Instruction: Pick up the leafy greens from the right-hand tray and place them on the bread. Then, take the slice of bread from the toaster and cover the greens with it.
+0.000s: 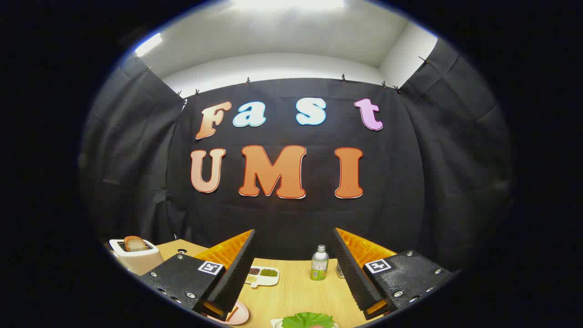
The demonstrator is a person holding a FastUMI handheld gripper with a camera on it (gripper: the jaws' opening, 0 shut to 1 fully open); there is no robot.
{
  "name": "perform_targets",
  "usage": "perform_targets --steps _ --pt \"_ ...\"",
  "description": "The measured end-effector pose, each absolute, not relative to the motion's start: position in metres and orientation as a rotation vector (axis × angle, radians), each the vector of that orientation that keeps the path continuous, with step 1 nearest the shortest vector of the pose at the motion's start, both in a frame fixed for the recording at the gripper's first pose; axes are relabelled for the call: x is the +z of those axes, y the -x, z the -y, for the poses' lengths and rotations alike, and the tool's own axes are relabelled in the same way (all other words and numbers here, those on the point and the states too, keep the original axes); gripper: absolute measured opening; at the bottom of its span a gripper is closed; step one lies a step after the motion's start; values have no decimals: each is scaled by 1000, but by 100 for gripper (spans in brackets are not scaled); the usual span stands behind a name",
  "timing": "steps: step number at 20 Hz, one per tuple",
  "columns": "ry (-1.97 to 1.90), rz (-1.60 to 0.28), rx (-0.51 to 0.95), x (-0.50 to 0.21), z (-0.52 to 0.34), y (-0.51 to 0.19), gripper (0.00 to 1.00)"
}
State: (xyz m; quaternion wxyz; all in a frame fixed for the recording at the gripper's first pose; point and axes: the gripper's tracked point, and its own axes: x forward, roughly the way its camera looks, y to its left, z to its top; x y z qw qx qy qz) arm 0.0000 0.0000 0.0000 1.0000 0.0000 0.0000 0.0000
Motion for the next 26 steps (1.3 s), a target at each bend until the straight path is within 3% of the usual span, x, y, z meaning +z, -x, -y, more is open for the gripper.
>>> perform_targets --steps 26 --pt "15 -80 20 -15 10 6 97"
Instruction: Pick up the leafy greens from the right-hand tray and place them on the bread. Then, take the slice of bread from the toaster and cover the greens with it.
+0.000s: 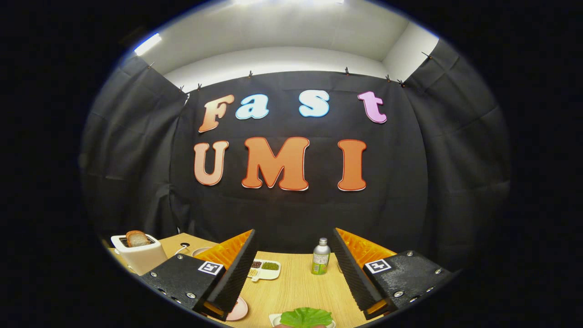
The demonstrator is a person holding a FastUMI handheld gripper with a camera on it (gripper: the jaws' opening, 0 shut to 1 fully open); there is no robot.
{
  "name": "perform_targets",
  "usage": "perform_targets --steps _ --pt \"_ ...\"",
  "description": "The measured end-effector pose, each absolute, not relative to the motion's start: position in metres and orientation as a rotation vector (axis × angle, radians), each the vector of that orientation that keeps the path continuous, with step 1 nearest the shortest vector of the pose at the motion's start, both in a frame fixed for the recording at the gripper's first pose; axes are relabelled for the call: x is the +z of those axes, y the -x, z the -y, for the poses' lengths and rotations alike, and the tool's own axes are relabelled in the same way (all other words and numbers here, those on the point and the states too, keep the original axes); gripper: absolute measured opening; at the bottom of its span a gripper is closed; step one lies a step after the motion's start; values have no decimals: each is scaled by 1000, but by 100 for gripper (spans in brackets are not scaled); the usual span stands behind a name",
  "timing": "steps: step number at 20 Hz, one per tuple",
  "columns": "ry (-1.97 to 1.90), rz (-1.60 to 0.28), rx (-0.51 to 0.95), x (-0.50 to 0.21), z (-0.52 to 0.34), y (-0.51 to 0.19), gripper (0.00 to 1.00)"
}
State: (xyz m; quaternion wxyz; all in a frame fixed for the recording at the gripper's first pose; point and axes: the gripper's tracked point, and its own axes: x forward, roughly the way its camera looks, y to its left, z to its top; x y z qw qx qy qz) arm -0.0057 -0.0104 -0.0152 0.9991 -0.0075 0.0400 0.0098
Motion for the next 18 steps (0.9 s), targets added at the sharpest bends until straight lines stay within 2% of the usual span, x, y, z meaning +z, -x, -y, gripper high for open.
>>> perform_targets --steps 6,10,18 --pt "-29 -257 19 -58 22 7 97" --pt "-5 -350 -55 -83 41 5 97" --pt "-1 -530 -70 -132 40 9 97"
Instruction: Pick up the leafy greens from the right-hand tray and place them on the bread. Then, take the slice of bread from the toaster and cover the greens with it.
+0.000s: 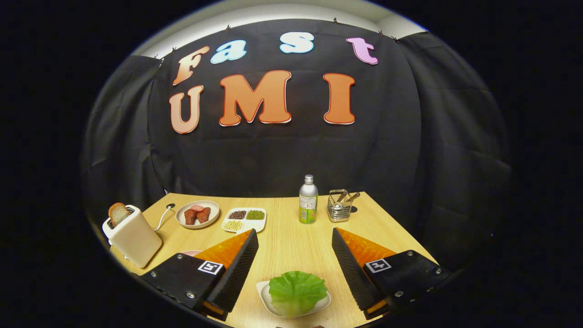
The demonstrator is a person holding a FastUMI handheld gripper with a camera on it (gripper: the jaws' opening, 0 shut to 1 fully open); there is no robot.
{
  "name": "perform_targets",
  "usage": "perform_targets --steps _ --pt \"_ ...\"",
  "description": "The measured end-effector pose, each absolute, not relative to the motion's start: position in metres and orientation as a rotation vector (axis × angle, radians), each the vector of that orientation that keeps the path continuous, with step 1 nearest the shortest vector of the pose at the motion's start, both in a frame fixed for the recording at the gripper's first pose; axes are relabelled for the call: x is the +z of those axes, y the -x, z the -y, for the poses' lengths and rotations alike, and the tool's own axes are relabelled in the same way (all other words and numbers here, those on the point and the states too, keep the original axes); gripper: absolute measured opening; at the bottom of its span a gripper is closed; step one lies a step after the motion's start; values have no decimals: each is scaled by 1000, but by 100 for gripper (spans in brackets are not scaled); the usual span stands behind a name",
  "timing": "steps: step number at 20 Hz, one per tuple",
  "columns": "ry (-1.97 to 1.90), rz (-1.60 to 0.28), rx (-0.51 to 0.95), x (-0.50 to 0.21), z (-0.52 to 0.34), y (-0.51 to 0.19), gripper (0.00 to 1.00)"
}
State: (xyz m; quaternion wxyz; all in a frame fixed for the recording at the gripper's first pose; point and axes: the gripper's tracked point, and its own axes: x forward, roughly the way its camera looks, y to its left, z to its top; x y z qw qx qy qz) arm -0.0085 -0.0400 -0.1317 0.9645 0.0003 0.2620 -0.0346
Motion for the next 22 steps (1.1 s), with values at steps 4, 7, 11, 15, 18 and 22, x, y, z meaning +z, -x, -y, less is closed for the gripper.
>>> perform_targets --steps 4,7,11,15,18,22 --pt "-34 -640 -40 -168 32 16 98" --pt "-68 -722 -24 -196 27 21 98" --pt "-3 -838 -11 -236 25 25 98" --pt "45 -942 18 -266 23 38 98" --pt "100 -1005 37 -283 24 49 98" --pt "92 -1081 47 -304 24 62 98"
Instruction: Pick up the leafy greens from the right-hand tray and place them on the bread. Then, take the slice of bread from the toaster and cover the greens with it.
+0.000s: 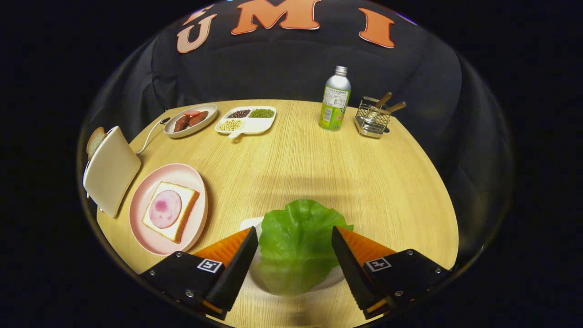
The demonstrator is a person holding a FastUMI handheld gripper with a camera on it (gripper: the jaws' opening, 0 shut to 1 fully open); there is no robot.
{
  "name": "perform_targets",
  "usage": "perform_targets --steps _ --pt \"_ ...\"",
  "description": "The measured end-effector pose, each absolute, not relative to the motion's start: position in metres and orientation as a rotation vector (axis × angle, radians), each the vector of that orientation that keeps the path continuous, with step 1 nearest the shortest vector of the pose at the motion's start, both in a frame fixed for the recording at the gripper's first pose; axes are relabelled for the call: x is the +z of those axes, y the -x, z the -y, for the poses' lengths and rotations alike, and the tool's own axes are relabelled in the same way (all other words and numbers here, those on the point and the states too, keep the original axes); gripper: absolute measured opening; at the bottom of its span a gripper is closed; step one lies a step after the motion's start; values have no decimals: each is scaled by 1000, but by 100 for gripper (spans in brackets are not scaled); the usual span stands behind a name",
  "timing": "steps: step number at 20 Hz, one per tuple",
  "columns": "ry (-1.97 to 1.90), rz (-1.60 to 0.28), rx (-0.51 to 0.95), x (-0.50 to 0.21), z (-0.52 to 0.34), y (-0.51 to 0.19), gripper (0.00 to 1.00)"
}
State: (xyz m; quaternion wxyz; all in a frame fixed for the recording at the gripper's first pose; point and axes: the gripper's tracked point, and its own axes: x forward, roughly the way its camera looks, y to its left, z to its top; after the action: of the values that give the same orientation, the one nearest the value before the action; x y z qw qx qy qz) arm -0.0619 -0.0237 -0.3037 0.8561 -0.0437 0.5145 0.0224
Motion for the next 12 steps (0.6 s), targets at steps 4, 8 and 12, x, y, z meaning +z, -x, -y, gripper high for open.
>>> perform_targets --steps 4,8,12 --pt "71 -1134 30 -319 30 70 98" --pt "69 -1176 30 -332 32 75 98" --pt "41 -1200 33 -337 32 76 96"
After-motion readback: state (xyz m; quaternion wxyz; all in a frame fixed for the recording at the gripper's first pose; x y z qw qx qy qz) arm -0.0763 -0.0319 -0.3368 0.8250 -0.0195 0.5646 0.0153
